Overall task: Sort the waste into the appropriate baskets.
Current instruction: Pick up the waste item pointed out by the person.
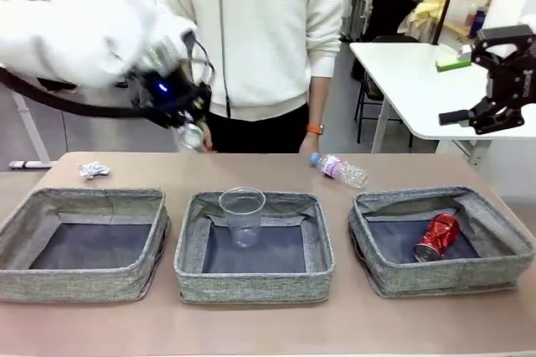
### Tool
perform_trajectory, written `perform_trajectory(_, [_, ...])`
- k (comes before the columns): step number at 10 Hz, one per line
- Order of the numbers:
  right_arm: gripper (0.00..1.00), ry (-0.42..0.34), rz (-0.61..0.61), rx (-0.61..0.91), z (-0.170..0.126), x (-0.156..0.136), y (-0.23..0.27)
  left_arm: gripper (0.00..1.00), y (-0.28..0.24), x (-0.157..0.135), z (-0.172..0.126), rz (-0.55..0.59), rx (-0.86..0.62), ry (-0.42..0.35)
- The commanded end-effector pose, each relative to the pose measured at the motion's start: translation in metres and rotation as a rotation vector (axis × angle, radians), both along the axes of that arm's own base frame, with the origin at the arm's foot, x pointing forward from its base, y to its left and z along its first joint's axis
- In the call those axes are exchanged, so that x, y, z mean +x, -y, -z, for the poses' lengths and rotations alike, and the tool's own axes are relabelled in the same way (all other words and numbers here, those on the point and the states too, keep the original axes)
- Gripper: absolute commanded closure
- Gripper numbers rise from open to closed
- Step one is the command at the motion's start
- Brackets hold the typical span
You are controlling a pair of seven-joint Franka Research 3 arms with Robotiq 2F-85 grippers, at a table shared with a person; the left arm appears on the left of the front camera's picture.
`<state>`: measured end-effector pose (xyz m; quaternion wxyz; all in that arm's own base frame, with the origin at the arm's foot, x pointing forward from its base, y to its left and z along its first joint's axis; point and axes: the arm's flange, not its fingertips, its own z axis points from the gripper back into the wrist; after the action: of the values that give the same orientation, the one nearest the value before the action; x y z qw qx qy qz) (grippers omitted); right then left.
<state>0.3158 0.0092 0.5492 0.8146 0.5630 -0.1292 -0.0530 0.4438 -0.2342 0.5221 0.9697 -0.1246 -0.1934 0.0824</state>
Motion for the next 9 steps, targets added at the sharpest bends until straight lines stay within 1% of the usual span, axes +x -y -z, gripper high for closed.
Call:
perform_trajectory(1, [0.0,-0.013,0.003,0.014,-0.004,0.0,-0.001,1.0,-0.043,-0.096,-0.044,0.004,0.037,0.17])
perform_trajectory(2, [0.0,-0.013,0.003,0.014,-0.004,0.0,-0.001,1.0,-0.059,-0.131,-0.046,0.101,0.032,0.18])
perform_trajectory(3, [0.0,-0.013,0.003,0.014,-0.004,0.0,-0.001,1.0,-0.011,-0.046,-0.035,0.01,0.013,0.071])
perform_trajectory(6, [0.0,-0.013,0.003,0.014,-0.004,0.0,-0.001,1.0,-0.011,-0.046,-0.035,0.01,0.013,0.071])
perform_trajectory(7, [0.0,-0.013,0.003,0.014,-0.004,0.0,-0.001,0.71,-0.024,-0.073,-0.034,0.006,0.03,0.091])
perform_trajectory(8, [0.0,-0.013,0.003,0.014,-0.004,0.0,-0.001,0.71,0.01,-0.076,-0.062,0.028,-0.005,0.129])
perform_trajectory(9, [0.0,-0.013,0.003,0.014,-0.004,0.0,-0.001,0.71,0.061,-0.085,-0.113,0.087,0.023,0.112])
